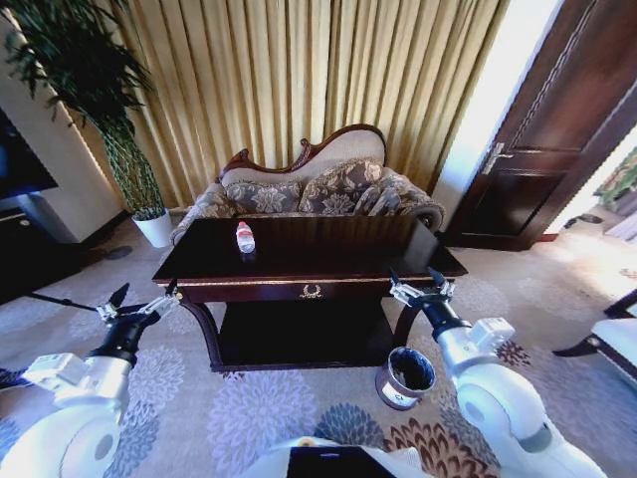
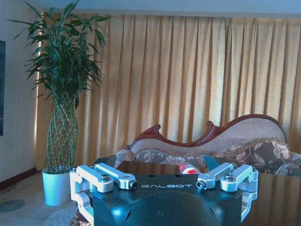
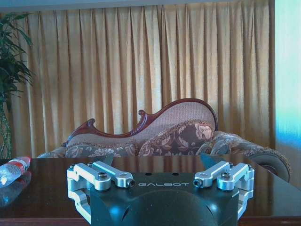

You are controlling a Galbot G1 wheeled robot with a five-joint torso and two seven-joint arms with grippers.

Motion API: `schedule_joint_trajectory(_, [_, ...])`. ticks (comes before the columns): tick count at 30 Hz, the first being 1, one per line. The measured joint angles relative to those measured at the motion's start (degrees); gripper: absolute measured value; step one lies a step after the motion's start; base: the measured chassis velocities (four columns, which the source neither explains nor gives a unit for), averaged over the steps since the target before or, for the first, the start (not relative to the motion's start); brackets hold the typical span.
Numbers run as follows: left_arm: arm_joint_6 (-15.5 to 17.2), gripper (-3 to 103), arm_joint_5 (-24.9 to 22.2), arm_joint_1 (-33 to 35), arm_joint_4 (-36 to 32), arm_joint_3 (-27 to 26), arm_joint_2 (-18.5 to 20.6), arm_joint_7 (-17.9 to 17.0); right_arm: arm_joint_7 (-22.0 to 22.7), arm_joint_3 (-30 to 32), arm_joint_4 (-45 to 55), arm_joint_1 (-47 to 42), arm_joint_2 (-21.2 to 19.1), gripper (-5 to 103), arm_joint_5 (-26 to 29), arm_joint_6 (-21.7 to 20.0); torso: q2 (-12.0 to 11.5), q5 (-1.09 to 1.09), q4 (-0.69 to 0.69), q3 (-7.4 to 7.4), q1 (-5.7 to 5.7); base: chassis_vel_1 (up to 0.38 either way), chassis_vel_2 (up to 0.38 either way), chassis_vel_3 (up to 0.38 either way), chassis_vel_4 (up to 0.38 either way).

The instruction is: Move to the front of the table and place the trash on the table into the trash bin.

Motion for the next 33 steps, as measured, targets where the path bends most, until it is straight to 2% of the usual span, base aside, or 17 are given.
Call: schedule_joint_trajectory(33, [-0.2, 100, 1.5, 0.0, 0.0, 0.8, -0.5, 0.0, -1.0, -1.5, -0.7, -0.4, 0.5, 100, -0.6, 0.1, 0.0, 0.00, 0.00, 0.00, 0.01, -0.099, 0.096, 0.095, -0.095])
